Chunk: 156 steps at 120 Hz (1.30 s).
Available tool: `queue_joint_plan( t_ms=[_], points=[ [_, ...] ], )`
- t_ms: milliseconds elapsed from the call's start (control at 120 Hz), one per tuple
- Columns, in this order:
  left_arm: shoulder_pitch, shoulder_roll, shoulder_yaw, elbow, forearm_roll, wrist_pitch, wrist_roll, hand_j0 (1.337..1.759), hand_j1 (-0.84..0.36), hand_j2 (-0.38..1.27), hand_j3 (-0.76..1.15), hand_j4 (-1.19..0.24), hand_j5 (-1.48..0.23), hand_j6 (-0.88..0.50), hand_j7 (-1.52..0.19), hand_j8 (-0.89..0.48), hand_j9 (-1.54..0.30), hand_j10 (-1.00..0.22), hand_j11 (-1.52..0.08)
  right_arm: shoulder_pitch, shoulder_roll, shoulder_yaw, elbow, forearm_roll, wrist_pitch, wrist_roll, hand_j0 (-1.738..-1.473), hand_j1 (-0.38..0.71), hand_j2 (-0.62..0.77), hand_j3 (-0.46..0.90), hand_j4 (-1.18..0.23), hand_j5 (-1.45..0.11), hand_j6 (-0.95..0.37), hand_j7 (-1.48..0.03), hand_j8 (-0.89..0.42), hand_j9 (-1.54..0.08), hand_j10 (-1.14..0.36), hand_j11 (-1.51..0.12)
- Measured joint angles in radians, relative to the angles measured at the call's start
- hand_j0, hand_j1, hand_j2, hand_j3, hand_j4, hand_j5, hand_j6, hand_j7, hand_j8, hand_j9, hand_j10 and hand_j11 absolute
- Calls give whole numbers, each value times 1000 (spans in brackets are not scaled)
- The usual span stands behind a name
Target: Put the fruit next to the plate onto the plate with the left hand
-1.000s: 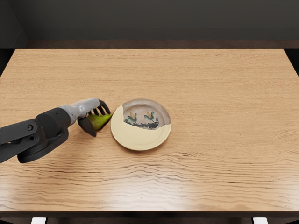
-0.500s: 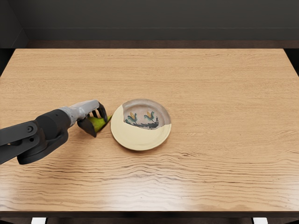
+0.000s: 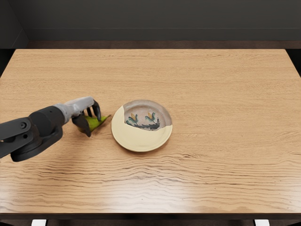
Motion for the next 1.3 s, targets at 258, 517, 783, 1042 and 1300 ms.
queue_joint_plan(
  t_ms=[258, 517, 783, 1042, 1300],
  points=[
    [-34, 28, -9, 0, -10, -2, 0, 1655, -365, 549, 0, -742, -1062, -436, -1037, -367, -1019, -495, -1012, 0, 0, 0, 0, 0, 0, 0, -1658, -349, 0, 0, 0, 0, 0, 0, 0, 0, 0, 0],
    [-59, 28, -42, -1, -28, -14, -1, 1656, -390, 569, 0, -747, -1062, -517, -1053, -368, -1026, -508, -1017, 0, 0, 0, 0, 0, 0, 0, -1658, -349, 0, 0, 0, 0, 0, 0, 0, 0, 0, 0],
    [-80, 28, -77, -3, -57, -31, -1, 1656, -413, 602, 0, -754, -1065, -659, -1063, -379, -1034, -525, -1027, 0, 0, 0, 0, 0, 0, 0, -1658, -349, 0, 0, 0, 0, 0, 0, 0, 0, 0, 0],
    [-109, 22, -99, -10, -86, -42, -1, 1656, -411, 605, 0, -757, -1076, -727, -1076, -373, -1043, -522, -1037, 0, 0, 0, 0, 0, 0, 0, -1658, -349, 0, 0, 0, 0, 0, 0, 0, 0, 0, 0],
    [-115, -25, -125, -23, -113, -58, -1, 1656, -407, 585, 0, -758, -1078, -748, -1079, -367, -1046, -515, -1040, 0, 0, 0, 0, 0, 0, 0, -1658, -349, 0, 0, 0, 0, 0, 0, 0, 0, 0, 0]
  ],
)
